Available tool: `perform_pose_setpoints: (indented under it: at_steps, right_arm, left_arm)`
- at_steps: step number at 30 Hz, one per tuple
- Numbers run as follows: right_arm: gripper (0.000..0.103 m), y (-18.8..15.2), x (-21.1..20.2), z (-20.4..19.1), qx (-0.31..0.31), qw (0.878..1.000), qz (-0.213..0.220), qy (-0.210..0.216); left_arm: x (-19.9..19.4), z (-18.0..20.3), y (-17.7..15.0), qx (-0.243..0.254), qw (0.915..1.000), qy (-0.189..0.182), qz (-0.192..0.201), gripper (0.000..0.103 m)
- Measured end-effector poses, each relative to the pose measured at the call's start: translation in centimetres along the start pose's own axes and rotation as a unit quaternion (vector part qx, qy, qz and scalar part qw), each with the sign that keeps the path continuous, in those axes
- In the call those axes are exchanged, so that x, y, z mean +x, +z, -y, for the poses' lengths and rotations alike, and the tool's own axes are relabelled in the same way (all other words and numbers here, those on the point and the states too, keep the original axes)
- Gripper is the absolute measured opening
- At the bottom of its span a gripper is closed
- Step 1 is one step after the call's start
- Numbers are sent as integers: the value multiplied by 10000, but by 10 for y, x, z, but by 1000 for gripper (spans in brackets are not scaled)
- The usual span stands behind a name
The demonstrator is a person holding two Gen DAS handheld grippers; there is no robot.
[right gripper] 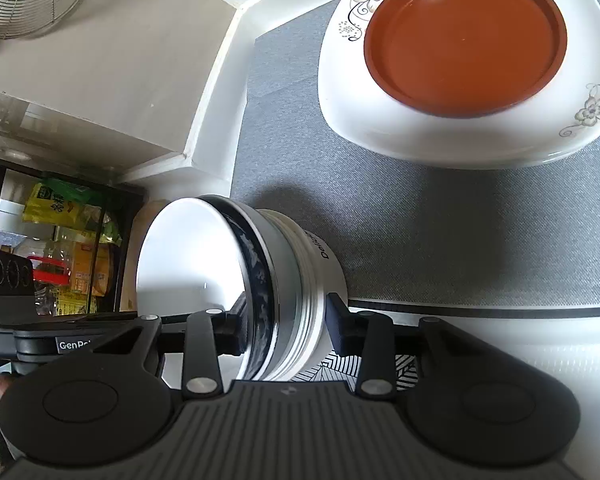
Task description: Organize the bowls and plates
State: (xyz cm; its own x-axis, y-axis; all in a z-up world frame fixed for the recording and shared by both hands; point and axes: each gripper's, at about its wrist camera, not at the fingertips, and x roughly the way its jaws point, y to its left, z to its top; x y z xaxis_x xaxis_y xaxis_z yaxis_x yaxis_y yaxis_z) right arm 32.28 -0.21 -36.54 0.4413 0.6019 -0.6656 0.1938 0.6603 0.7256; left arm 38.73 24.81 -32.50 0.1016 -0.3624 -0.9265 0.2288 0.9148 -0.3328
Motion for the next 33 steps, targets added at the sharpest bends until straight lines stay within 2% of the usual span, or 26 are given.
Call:
perform_pose_setpoints:
  at_steps: [1, 2, 3, 4, 5, 7, 8, 10, 11, 13, 16, 17, 20, 23, 33]
  right_arm:
    - [44, 0, 1, 0, -44, 10000, -9, 10]
    - [50, 2, 0, 4, -13, 10000, -52, 23]
    - [72, 2, 4, 9, 131, 9998, -131, -104]
    - [86, 2, 7, 14, 271, 9992, -181, -237]
    - [96, 1, 9, 18, 319, 9994, -149, -71]
    - [92, 1, 15, 25, 467, 9978, -198, 432]
    - [85, 2, 18, 29, 617, 9962, -191, 576]
    - [81, 2, 20, 34, 704, 9955, -50, 639]
    - [71, 1, 19, 35, 657, 9961, 17, 595]
    - [64, -2, 17, 32, 506, 9975, -7, 500]
    - [46, -3, 3, 24, 394, 9961, 175, 766]
    - [41, -1, 0, 23, 440, 9956, 156, 809]
    - [39, -2, 2, 11, 35, 9987, 38, 500]
    - [39, -1, 0, 14, 291, 9977, 116, 608]
    - [39, 9, -38, -1, 147, 9965, 473, 666]
  left_arm:
    - [1, -2, 0, -40, 10000, -35, 1, 38]
    - [1, -5, -1, -114, 9999, -85, -15, 38]
    - [4, -10, -1, -214, 9996, -155, -59, 39]
    - [6, -14, -1, -316, 9991, -252, -93, 39]
    - [7, -19, -1, -402, 9984, -366, -128, 39]
    - [9, -23, -1, -462, 9977, -462, -153, 41]
    - [10, -24, -1, -466, 9976, -488, -148, 42]
    - [10, -22, -3, -336, 9983, -470, -86, 44]
    - [8, -21, -4, -300, 9985, -445, -54, 44]
    - [5, -20, -6, -252, 9987, -439, -33, 43]
    - [-2, -15, -10, -105, 9998, -140, 51, 43]
    - [-3, -17, -10, -126, 9998, -161, 60, 43]
    - [1, -21, -10, -210, 9995, -252, -30, 41]
    - [-2, -19, -9, -224, 9994, -253, -46, 42]
    - [-30, -2, 4, -183, 9990, -381, 147, 42]
